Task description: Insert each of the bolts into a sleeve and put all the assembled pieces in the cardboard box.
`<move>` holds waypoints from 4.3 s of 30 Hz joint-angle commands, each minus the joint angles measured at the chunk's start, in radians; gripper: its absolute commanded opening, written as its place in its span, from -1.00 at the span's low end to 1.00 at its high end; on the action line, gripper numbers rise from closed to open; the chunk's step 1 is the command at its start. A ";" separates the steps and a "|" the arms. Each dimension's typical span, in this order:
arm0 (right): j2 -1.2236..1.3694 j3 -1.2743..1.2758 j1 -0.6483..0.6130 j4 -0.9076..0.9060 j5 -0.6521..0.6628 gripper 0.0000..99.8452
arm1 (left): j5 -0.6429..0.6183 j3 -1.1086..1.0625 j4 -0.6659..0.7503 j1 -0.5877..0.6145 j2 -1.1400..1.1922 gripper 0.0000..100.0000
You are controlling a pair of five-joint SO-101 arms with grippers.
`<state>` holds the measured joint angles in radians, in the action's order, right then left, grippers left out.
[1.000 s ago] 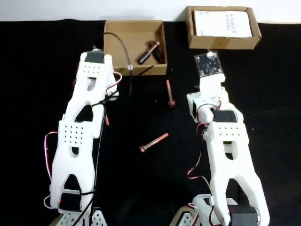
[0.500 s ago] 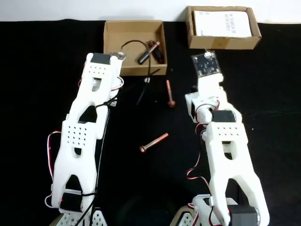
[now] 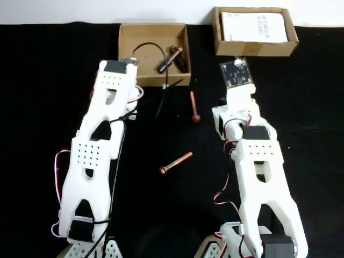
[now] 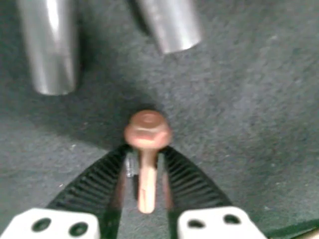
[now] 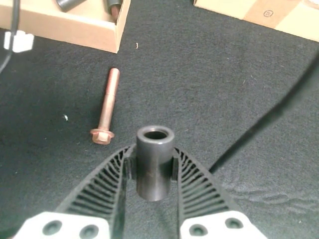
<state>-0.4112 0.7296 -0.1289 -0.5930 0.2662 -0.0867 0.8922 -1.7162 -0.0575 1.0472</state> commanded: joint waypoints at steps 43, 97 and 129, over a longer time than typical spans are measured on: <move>-1.013 0.542 -0.544 -0.127 -0.476 -0.98 | 0.166 -1.980 0.988 -0.071 -2.562 -0.98; -1.007 1.079 -0.489 0.748 -0.293 -0.99 | -0.078 -1.466 0.882 -0.444 -1.998 -0.98; -1.007 1.079 -0.489 0.748 -0.293 -0.99 | -0.077 -1.538 0.968 -0.433 -1.908 -0.98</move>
<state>-1.4085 1.6855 -0.6291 0.1557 -0.0192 -0.1649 -0.6667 -0.7511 -0.5025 -0.8646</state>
